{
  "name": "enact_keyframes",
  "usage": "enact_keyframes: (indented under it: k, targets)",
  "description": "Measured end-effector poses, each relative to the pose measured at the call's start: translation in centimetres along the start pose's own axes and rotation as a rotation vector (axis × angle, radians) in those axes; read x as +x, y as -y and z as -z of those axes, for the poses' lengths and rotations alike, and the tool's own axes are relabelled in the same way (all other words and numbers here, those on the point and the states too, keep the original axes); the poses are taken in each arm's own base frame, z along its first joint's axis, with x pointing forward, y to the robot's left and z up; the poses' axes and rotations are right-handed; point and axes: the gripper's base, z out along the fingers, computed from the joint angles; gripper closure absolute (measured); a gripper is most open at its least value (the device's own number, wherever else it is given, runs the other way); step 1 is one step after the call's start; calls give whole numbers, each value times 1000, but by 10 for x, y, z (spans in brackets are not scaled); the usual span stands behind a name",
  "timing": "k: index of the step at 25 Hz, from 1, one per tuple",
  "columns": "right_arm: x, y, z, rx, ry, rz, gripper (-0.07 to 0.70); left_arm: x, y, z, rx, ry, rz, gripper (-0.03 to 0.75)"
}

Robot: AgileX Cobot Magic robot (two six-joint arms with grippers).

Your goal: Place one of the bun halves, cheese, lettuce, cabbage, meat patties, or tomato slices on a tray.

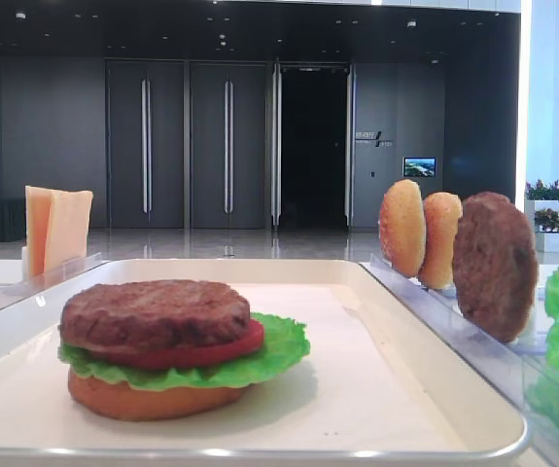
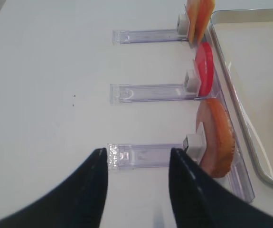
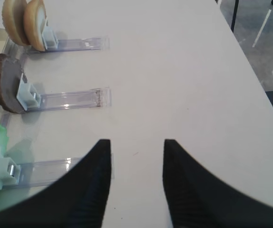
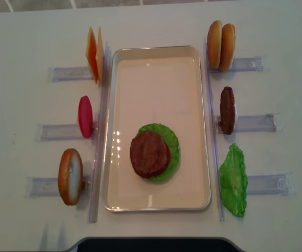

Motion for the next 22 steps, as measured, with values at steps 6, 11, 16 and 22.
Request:
enact_keyframes:
  k: [6, 11, 16, 22]
  targets:
    - [0, 0, 0, -1, 2, -1, 346, 0, 0, 0, -1, 0, 0, 388]
    - [0, 0, 0, -1, 2, -2, 346, 0, 0, 0, -1, 0, 0, 388]
    - [0, 0, 0, -1, 2, -2, 346, 0, 0, 0, -1, 0, 0, 388]
    - [0, 0, 0, -1, 2, -2, 346, 0, 0, 0, -1, 0, 0, 389]
